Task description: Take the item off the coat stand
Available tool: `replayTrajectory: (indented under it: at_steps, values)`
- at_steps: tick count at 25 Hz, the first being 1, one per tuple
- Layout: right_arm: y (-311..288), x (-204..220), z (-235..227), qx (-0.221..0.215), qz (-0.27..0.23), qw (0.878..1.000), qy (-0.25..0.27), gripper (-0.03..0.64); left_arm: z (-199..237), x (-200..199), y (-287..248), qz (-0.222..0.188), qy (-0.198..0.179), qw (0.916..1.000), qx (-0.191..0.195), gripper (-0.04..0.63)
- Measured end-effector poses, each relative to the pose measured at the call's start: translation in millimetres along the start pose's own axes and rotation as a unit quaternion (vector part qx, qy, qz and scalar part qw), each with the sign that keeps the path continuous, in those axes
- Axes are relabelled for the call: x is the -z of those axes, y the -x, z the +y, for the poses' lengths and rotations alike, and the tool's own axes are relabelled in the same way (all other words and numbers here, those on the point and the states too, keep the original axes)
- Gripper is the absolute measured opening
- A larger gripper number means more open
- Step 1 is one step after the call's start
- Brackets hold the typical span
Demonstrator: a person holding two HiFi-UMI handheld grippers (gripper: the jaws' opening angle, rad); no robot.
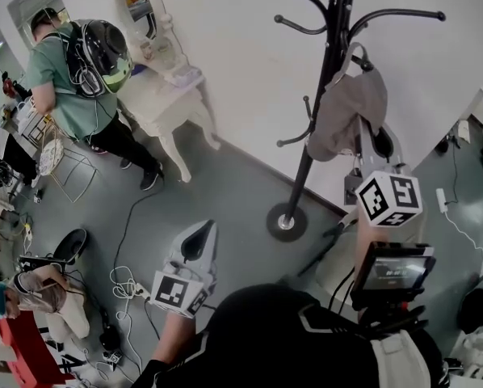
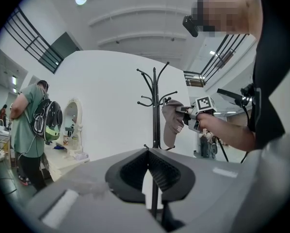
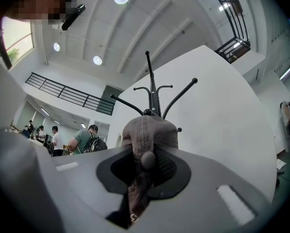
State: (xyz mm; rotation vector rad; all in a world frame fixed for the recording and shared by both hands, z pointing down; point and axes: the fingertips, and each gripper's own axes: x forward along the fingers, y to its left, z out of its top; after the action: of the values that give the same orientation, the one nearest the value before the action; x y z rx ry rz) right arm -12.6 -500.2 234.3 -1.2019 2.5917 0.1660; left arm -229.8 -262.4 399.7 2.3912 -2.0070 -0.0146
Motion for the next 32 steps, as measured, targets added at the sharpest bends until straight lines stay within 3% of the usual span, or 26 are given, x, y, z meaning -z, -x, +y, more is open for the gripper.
replayTrajectory:
  at_steps: [10, 27, 32]
  values:
    - [26, -15, 9, 0.002, -0.011, 1.0, 0.008, 0.048, -7, 2, -5, -0.008, 0.015, 0.9993, 0.032, -0.009]
    - [83, -28, 16, 0.029, -0.004, 0.999, 0.021, 0.046, -36, 9, -7, 0.007, 0.01, 0.995, 0.099, -0.009]
    - [101, -28, 17, 0.04, 0.005, 0.999, 0.025, 0.046, -44, 9, -5, 0.01, 0.002, 0.9945, 0.104, -0.009]
